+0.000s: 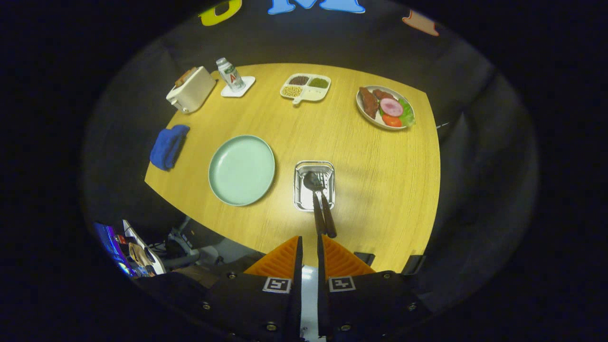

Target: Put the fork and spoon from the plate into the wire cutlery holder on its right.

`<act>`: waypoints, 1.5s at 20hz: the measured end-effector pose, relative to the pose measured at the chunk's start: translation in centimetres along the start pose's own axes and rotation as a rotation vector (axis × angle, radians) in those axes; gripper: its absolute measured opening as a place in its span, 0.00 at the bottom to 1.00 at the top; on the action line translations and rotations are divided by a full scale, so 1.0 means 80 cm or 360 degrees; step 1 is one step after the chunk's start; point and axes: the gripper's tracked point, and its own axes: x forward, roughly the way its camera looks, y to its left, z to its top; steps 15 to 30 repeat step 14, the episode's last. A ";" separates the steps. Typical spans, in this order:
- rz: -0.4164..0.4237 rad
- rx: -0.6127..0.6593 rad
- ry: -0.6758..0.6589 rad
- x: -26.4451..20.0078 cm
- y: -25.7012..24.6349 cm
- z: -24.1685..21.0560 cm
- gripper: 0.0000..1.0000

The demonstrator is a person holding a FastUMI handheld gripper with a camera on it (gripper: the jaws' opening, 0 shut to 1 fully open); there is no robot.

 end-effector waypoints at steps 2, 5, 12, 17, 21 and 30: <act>-0.0029 -0.0016 -0.0245 -0.010 0.019 0.015 0.18; -0.0056 -0.0004 -0.0664 -0.031 0.068 0.037 0.19; -0.0190 0.0025 -0.1513 -0.110 0.153 0.056 0.19; -0.0332 0.0010 -0.1634 -0.124 0.162 0.052 0.19; -0.0332 0.0010 -0.1634 -0.124 0.162 0.052 0.19; -0.0332 0.0010 -0.1634 -0.124 0.162 0.052 0.19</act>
